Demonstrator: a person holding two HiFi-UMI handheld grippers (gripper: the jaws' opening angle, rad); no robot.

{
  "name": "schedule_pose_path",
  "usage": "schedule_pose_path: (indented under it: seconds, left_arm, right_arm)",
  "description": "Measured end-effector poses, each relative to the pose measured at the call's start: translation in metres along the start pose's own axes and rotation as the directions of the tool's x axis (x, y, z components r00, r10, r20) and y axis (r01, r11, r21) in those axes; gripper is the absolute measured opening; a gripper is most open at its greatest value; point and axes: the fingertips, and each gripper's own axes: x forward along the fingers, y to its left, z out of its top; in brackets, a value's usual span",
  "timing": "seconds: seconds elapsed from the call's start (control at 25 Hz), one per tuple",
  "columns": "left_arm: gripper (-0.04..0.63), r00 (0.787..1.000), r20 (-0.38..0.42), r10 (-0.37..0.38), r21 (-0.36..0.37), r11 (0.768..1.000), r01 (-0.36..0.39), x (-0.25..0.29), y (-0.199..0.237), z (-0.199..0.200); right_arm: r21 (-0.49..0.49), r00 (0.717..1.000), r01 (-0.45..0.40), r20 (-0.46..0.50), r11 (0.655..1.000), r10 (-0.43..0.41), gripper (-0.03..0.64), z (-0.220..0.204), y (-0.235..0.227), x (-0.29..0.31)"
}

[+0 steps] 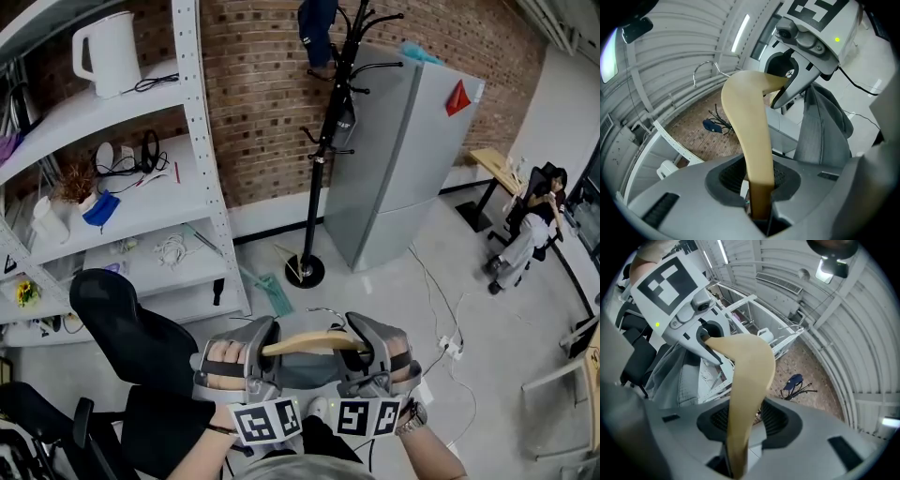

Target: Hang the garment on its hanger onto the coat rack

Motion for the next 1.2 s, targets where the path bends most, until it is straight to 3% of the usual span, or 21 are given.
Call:
schedule_pose_path:
  seconds: [0.76, 1.2]
  left_arm:
    - [0.066, 0.995, -0.099, 0.024, -0.02, 0.999, -0.027, 0.13, 0.015, 0.014]
    - [0.066, 0.999, -0.038, 0.002, -0.02, 1.0, -0.002, 0.195, 0.023, 0.014]
  right_arm:
    - [-0.013, 0.993, -0.059, 0.099, 0.998, 0.06, 0.144, -0.062, -0.055, 0.111]
    - [-0.007, 0.999, -0.044, 0.032, 0.999, 0.044, 0.144, -0.09, -0.07, 0.161]
